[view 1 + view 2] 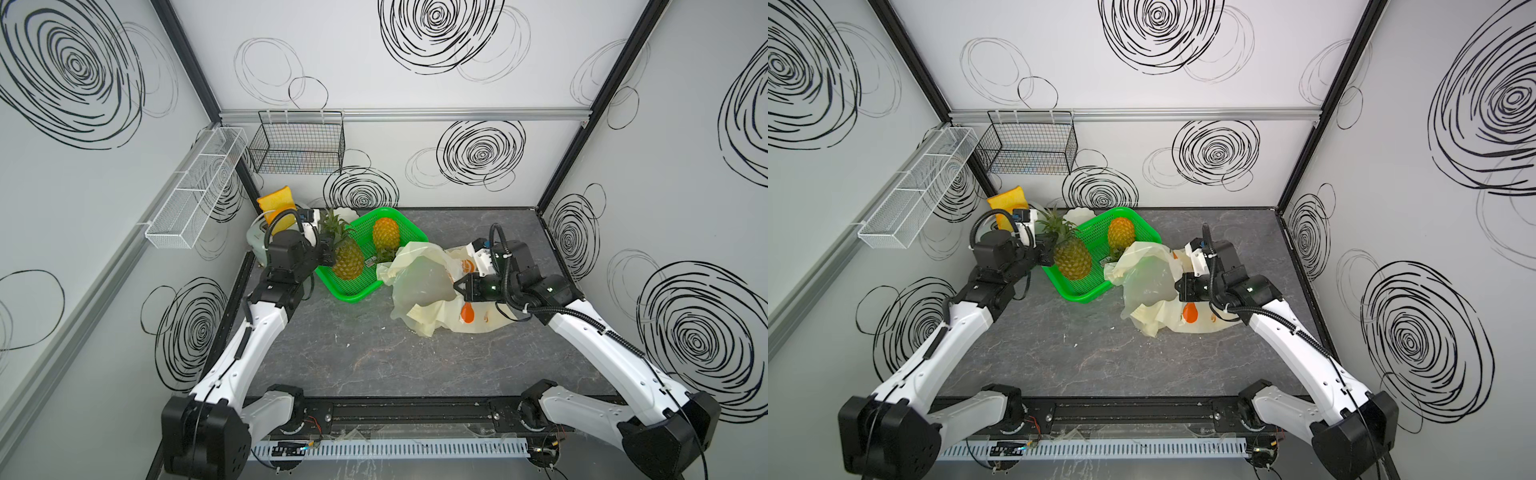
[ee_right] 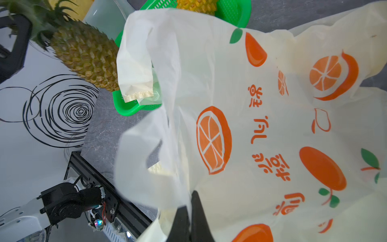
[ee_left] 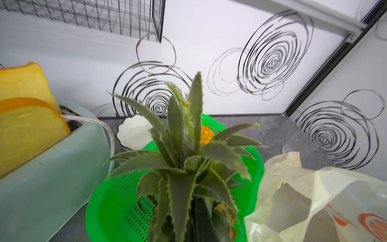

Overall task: Place the pineapple into a plastic bag & tie a knot
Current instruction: Pick up the pineapple from the basket, then place the pineapple in the plastic bag.

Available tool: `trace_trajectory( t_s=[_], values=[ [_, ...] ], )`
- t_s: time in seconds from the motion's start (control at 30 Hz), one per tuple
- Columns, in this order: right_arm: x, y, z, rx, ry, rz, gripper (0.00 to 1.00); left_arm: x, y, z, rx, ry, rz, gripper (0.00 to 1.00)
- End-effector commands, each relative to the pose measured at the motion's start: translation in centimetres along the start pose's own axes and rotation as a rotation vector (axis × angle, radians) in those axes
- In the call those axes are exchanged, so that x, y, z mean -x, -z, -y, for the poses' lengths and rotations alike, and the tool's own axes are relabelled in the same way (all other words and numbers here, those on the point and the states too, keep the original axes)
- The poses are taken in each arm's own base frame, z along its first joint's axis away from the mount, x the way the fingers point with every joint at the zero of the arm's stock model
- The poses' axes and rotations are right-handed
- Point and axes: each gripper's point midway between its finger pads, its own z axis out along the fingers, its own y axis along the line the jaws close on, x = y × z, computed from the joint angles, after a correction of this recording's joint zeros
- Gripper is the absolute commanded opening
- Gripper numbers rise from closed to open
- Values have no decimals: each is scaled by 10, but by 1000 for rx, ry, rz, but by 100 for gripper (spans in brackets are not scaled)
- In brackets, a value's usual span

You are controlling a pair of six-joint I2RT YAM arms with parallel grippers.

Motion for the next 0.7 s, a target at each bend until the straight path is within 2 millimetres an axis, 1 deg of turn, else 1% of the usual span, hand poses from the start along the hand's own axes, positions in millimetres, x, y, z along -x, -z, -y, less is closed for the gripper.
trace_trajectory(
  t_s=[0.0, 0.07, 0.13, 0.27, 0.33, 0.43, 0.53, 0.6, 0.63, 0.67],
  values=[
    [15, 8, -16, 55, -28, 24, 0, 54, 38, 18, -47, 62, 216, 0],
    [17, 6, -20, 69, -39, 17, 0, 57, 55, 33, -102, 96, 242, 0],
    [18, 5, -22, 77, -40, 7, 0, 54, 68, 50, -162, 120, 253, 0],
    [14, 3, -21, 84, -37, -8, 0, 42, 93, 86, -287, 193, 272, 0],
    [10, 2, -21, 95, -32, -19, 0, 36, 102, 110, -373, 230, 285, 0],
    [4, 1, -20, 102, -24, -36, 0, 29, 109, 147, -485, 262, 296, 0],
    [0, 2, -19, 99, -25, -35, 0, 25, 112, 179, -571, 276, 324, 0],
    [-2, 3, -18, 101, -29, -30, 0, 25, 110, 191, -600, 289, 347, 0],
    [-2, 4, -18, 103, -32, -28, 0, 29, 108, 196, -616, 297, 368, 0],
    [-3, 4, -18, 106, -36, -28, 0, 28, 105, 199, -622, 297, 373, 0]
  ],
)
